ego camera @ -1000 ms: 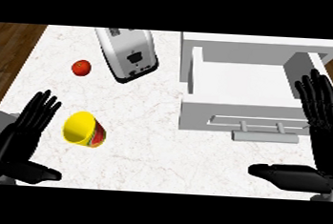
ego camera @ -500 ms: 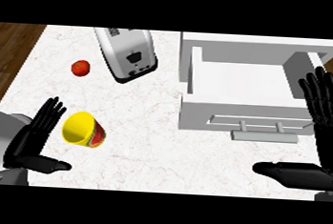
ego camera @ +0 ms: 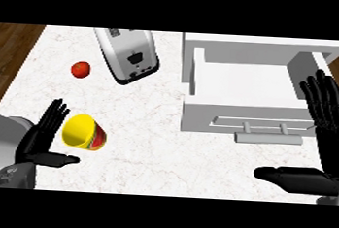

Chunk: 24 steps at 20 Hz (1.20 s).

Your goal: Pick up the cup, place it into the drawer and close the drawer

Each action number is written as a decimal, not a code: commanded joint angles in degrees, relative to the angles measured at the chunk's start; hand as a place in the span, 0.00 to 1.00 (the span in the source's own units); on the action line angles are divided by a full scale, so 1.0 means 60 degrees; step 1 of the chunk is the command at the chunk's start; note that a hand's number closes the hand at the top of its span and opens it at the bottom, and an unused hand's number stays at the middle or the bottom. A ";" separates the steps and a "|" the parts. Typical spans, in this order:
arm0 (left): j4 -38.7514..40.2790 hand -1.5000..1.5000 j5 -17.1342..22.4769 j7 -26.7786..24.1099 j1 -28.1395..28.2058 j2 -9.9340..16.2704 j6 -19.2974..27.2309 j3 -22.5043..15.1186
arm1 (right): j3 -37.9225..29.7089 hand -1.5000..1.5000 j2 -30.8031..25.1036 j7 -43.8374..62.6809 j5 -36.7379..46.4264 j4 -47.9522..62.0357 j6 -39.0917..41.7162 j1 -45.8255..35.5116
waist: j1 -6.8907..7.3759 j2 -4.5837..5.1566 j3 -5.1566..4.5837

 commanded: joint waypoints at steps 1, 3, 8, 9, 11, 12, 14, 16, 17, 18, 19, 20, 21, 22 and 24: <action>0.1511 0.00 -0.0145 -0.1494 -0.0602 0.0149 -0.0558 0.0121 | 0.0035 0.00 0.0061 -0.0374 0.0099 0.0487 0.0079 0.0001 | -0.0045 0.0028 -0.0006; 0.1817 0.00 -0.0207 -0.1669 -0.0737 0.0452 -0.0689 0.0138 | 0.0400 0.00 0.0289 0.0272 0.0159 -0.0315 -0.0114 -0.0029 | -0.0075 0.0026 -0.0012; 0.2019 0.00 -0.0679 -0.2633 -0.0444 -0.0245 0.0027 -0.0296 | -0.0512 0.00 -0.0255 -0.0229 -0.0412 0.0354 0.0357 -0.0045 | -0.0075 0.0038 -0.0011; 0.2309 0.00 -0.0485 -0.2200 -0.0823 0.0469 -0.0637 -0.0072 | 0.0070 0.00 -0.0027 0.0640 -0.0168 -0.0289 0.0121 -0.0388 | -0.0085 0.0037 -0.0019; 0.2297 0.00 -0.0549 -0.2585 -0.0773 -0.0175 -0.0149 -0.0155 | 0.0017 0.00 -0.0066 0.0563 -0.0240 -0.0532 0.0211 -0.0048 | -0.0186 0.0053 -0.0031; 0.2141 0.00 -0.0663 -0.2679 -0.0645 -0.0436 0.0070 -0.0316 | -0.0114 0.00 0.0009 0.0498 -0.0091 -0.0075 -0.0051 -0.0529 | -0.0029 0.0023 -0.0011; 0.2466 0.00 -0.0623 -0.2531 -0.1051 0.0051 -0.0284 -0.0198 | 0.0044 0.00 0.0023 0.0523 -0.0221 -0.0342 0.0143 -0.0288 | -0.0134 0.0051 -0.0023; 0.2593 0.00 -0.0510 -0.2416 -0.1142 0.0239 -0.0595 -0.0098 | -0.0043 0.00 -0.0109 0.0736 -0.0350 -0.0413 0.0264 -0.0244 | -0.0150 0.0052 -0.0024; 0.2469 0.00 -0.0523 -0.2502 -0.1189 -0.0300 -0.0187 -0.0155 | 0.0223 0.00 0.0196 0.0632 -0.0130 -0.0481 0.0038 -0.0149 | -0.0146 0.0047 -0.0024; 0.2584 0.00 -0.0558 -0.2568 -0.1213 -0.0053 -0.0376 -0.0153 | 0.0068 0.00 0.0142 0.0475 0.0005 0.0053 -0.0055 -0.0477 | -0.0113 0.0071 -0.0024; 0.2551 0.00 -0.0658 -0.2865 -0.1058 -0.0258 -0.0148 -0.0243 | -0.0220 0.00 -0.0096 0.0328 -0.0331 0.0136 0.0242 -0.0381 | -0.0136 0.0075 -0.0024; 0.2589 0.00 -0.0534 -0.2466 -0.1267 -0.0039 -0.0571 -0.0168 | 0.0082 0.00 0.0156 0.0109 -0.0009 -0.0012 0.0108 0.0079 | -0.0116 0.0047 -0.0015; 0.2798 0.00 -0.0529 -0.2675 -0.1104 -0.0071 -0.0419 -0.0107 | 0.0426 0.00 0.0292 0.0624 0.0143 -0.0494 -0.0059 -0.0148 | -0.0178 0.0074 -0.0034; 0.2655 0.00 -0.0554 -0.2664 -0.1171 -0.0410 -0.0433 -0.0204 | -0.0038 0.00 0.0043 0.0320 -0.0219 -0.0167 0.0160 -0.0278 | -0.0143 0.0064 -0.0024; 0.2676 0.00 -0.0439 -0.2585 -0.1291 -0.0415 -0.0707 -0.0132 | 0.0044 0.00 0.0057 0.0235 -0.0122 -0.0091 0.0163 -0.0360 | -0.0168 0.0087 -0.0032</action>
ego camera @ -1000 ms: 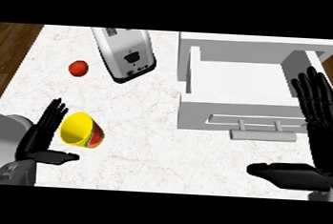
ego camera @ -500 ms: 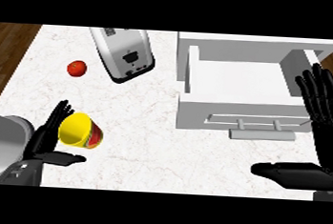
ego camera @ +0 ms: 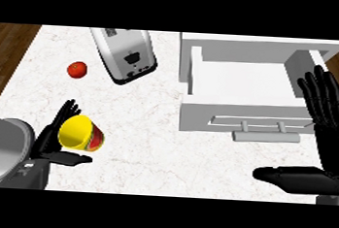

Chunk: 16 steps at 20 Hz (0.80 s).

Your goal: Pick up the cup, place it into the drawer and close the drawer

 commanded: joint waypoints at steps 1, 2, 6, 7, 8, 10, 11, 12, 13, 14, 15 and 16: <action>0.0008 0.00 0.0050 -0.1028 -0.0143 -0.0146 -0.1351 -0.0032 | 0.0251 0.00 0.0177 -0.0149 0.0224 0.0253 -0.0056 0.0050 | 0.0031 0.0002 0.0001; -0.0028 0.00 -0.0056 -0.1305 0.0094 -0.0128 -0.1508 -0.0153 | -0.0071 0.00 -0.0002 -0.0425 -0.0029 0.0558 0.0142 0.0102 | 0.0032 0.0015 0.0002; -0.0234 0.00 0.0132 -0.0927 -0.0029 -0.0157 -0.2306 -0.0180 | -0.0246 0.00 -0.0166 -0.0006 -0.0144 0.0399 0.0164 -0.0007 | 0.0104 -0.0051 0.0017; -0.0131 0.00 0.0199 -0.0981 -0.0178 -0.0203 -0.2185 -0.0089 | 0.0089 0.00 0.0142 -0.0309 0.0224 0.0534 -0.0073 -0.0056 | 0.0031 0.0007 -0.0001; -0.0218 0.00 0.0192 -0.1052 -0.0182 -0.0639 -0.1943 -0.0148 | 0.0096 0.00 0.0120 -0.0475 0.0128 0.0542 0.0076 0.0170 | -0.0001 0.0002 0.0001; -0.0252 0.00 0.0375 -0.1030 -0.0173 -0.0146 -0.2740 -0.0037 | 0.0132 0.00 0.0190 -0.0518 0.0119 0.0640 0.0058 0.0160 | -0.0001 0.0026 -0.0010; -0.0321 1.00 0.0391 -0.0907 -0.0123 -0.0451 -0.2718 -0.0110 | -0.0226 0.00 -0.0172 -0.0362 -0.0336 0.0364 0.0406 0.0238 | 0.0001 -0.0030 0.0005; -0.0325 1.00 0.0465 -0.0772 -0.0200 -0.0417 -0.3059 -0.0106 | 0.0296 0.00 0.0270 -0.0334 0.0184 0.0295 0.0000 0.0216 | 0.0022 -0.0019 -0.0005; -0.0323 1.00 0.0478 -0.0550 -0.0451 -0.0579 -0.2838 -0.0115 | 0.0009 0.00 0.0014 0.0209 -0.0140 0.0246 0.0091 -0.0302 | 0.0003 -0.0008 -0.0007; -0.0510 1.00 0.0308 -0.0798 -0.0212 -0.0491 -0.3324 -0.0368 | 0.0156 0.00 0.0248 -0.0410 0.0146 0.0553 -0.0040 -0.0031 | 0.0067 -0.0009 0.0001; -0.0453 1.00 0.0492 -0.0497 -0.0548 -0.0794 -0.3081 -0.0231 | 0.0004 0.00 0.0108 0.0033 0.0055 0.0468 -0.0077 -0.0347 | -0.0001 0.0007 -0.0008; -0.0527 1.00 0.0497 -0.0848 0.0002 -0.0806 -0.3526 -0.0322 | -0.0271 0.00 -0.0091 -0.0183 -0.0146 0.0527 0.0119 -0.0140 | 0.0065 -0.0019 0.0002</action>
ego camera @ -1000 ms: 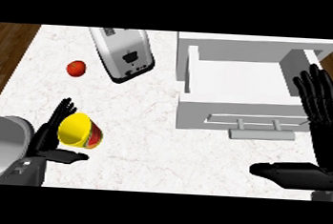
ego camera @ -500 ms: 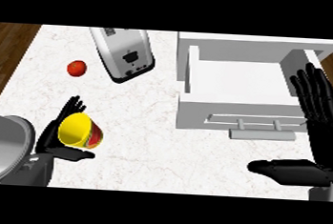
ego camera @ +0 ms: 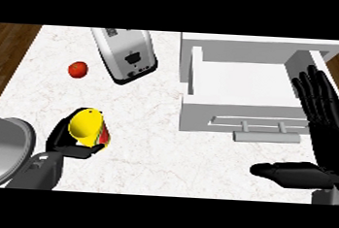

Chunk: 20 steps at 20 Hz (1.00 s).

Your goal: Pick up the cup, place it into the drawer and close the drawer

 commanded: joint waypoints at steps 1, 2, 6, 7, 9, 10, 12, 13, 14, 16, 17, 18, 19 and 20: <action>-0.0018 1.00 0.0107 -0.1261 0.0244 -0.0206 -0.2068 -0.0113 | 0.0013 0.00 -0.0111 0.0107 0.0021 -0.0123 0.0100 0.0115 | -0.0022 -0.0003 -0.0004; -0.0043 1.00 0.0403 -0.0643 -0.0286 -0.0572 -0.1949 0.0067 | 0.0007 0.00 -0.0070 0.0329 0.0045 0.0198 -0.0046 -0.0546 | 0.0080 -0.0006 0.0003; -0.0356 1.00 0.0440 -0.1169 0.0075 -0.0449 -0.2406 -0.0074 | -0.0182 0.00 -0.0122 -0.0225 -0.0006 0.0230 0.0093 0.0106 | 0.0011 -0.0013 0.0007; -0.0550 1.00 0.0562 -0.1045 -0.0263 -0.0434 -0.2137 0.0023 | -0.0309 0.00 -0.0236 0.0042 -0.0122 0.0113 0.0106 -0.0081 | 0.0010 -0.0028 0.0009; -0.0480 1.00 0.0856 -0.1559 0.0206 -0.0397 -0.1185 0.0442 | -0.0415 0.00 -0.0260 -0.0232 -0.0070 0.0460 0.0099 -0.0180 | 0.0083 -0.0003 0.0012; -0.0566 1.00 0.1089 -0.1598 0.0164 -0.0431 -0.0702 0.0708 | -0.0021 0.00 -0.0013 -0.0046 0.0404 0.0557 -0.0236 -0.0526 | 0.0163 0.0007 0.0005; -0.0559 1.00 0.1619 -0.1699 0.0315 -0.0199 0.0074 0.1358 | -0.0347 0.00 -0.0291 0.0024 -0.0108 0.0098 0.0133 -0.0094 | 0.0053 -0.0012 0.0004; -0.0702 1.00 0.1807 -0.1747 0.0357 -0.0517 0.0796 0.1568 | -0.0554 0.00 -0.0326 -0.0555 -0.0017 0.0730 0.0118 -0.0142 | 0.0179 -0.0010 0.0022; -0.0723 1.00 0.1770 -0.1979 0.0383 -0.0671 0.0824 0.1525 | -0.0483 0.00 -0.0264 -0.0291 -0.0095 0.0560 0.0090 -0.0223 | 0.0131 -0.0026 0.0019; -0.0734 1.00 0.1780 -0.2203 0.0132 -0.0675 0.0979 0.1579 | -0.0256 0.00 -0.0221 -0.0513 -0.0045 0.0415 0.0287 0.0172 | 0.0038 -0.0021 0.0016; -0.0856 1.00 0.1861 -0.2129 0.0109 -0.0415 0.0660 0.1617 | -0.0377 0.00 -0.0175 -0.0324 -0.0080 0.0350 0.0097 -0.0054 | 0.0087 -0.0039 0.0019; -0.0890 1.00 0.1720 -0.2322 -0.0027 -0.0867 0.0917 0.1448 | -0.0344 0.00 -0.0219 -0.0346 -0.0175 0.0262 0.0251 0.0077 | 0.0041 -0.0037 0.0019; -0.1077 1.00 0.1836 -0.1964 -0.0058 -0.0623 0.0614 0.1460 | -0.0291 0.00 -0.0183 -0.0352 0.0078 0.0308 0.0091 0.0006 | 0.0128 -0.0064 0.0028; -0.1277 1.00 0.1886 -0.2192 0.0037 -0.0494 0.0484 0.1506 | -0.0766 0.00 -0.0551 0.0153 -0.0543 0.0045 0.0374 -0.0093 | 0.0100 -0.0072 0.0025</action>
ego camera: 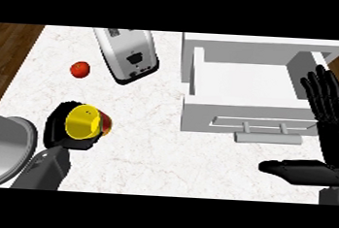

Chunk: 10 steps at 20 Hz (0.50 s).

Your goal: Pick up the cup, place it into the drawer and close the drawer

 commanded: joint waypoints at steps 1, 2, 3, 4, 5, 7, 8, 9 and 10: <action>-0.0488 1.00 0.0066 -0.1220 -0.0103 -0.0238 -0.0704 -0.0094 | 0.0032 0.00 -0.0036 -0.0262 0.0276 0.0171 0.0016 0.0246 | 0.0059 -0.0032 0.0013; -0.0984 1.00 0.0301 -0.0485 -0.0437 -0.0069 -0.0759 -0.0036 | -0.0260 0.00 -0.0185 -0.0077 -0.0217 0.0225 0.0199 -0.0016 | 0.0156 -0.0079 0.0026; -0.1009 1.00 0.0291 -0.0438 -0.0478 -0.0142 -0.0827 -0.0118 | -0.0216 0.00 -0.0102 -0.0071 -0.0108 0.0109 0.0088 0.0094 | 0.0108 -0.0065 0.0021; -0.1372 1.00 0.0214 -0.0422 -0.0399 -0.0097 -0.0780 -0.0260 | -0.0078 0.00 0.0031 0.0423 0.0042 -0.0059 -0.0184 -0.0101 | 0.0158 -0.0082 0.0021; -0.1378 1.00 0.0010 -0.0037 -0.0757 -0.0314 -0.0330 -0.0504 | -0.0371 0.00 -0.0283 0.0331 -0.0128 0.0039 0.0030 -0.0259 | 0.0104 -0.0065 0.0022; -0.2103 1.00 0.0244 0.0741 -0.0965 -0.0527 -0.0285 -0.0613 | -0.0450 0.00 -0.0251 0.0619 -0.0418 -0.0607 0.0103 0.0269 | 0.0124 -0.0124 0.0030; -0.2317 1.00 0.0178 0.0694 -0.1031 -0.0630 -0.0064 -0.0724 | -0.0204 0.00 -0.0119 0.0065 0.0028 -0.0180 0.0073 0.0424 | 0.0140 -0.0094 0.0029; -0.2889 1.00 0.0143 0.0798 -0.0896 -0.0734 0.0026 -0.0897 | -0.0788 0.00 -0.0399 -0.0283 -0.0449 0.0248 0.0312 0.0282 | 0.0212 -0.0113 0.0038; -0.3368 1.00 0.0123 0.1490 -0.1089 -0.0644 0.0450 -0.0994 | -0.0456 0.00 -0.0249 0.0147 -0.0243 -0.0406 0.0183 0.0527 | 0.0209 -0.0137 0.0037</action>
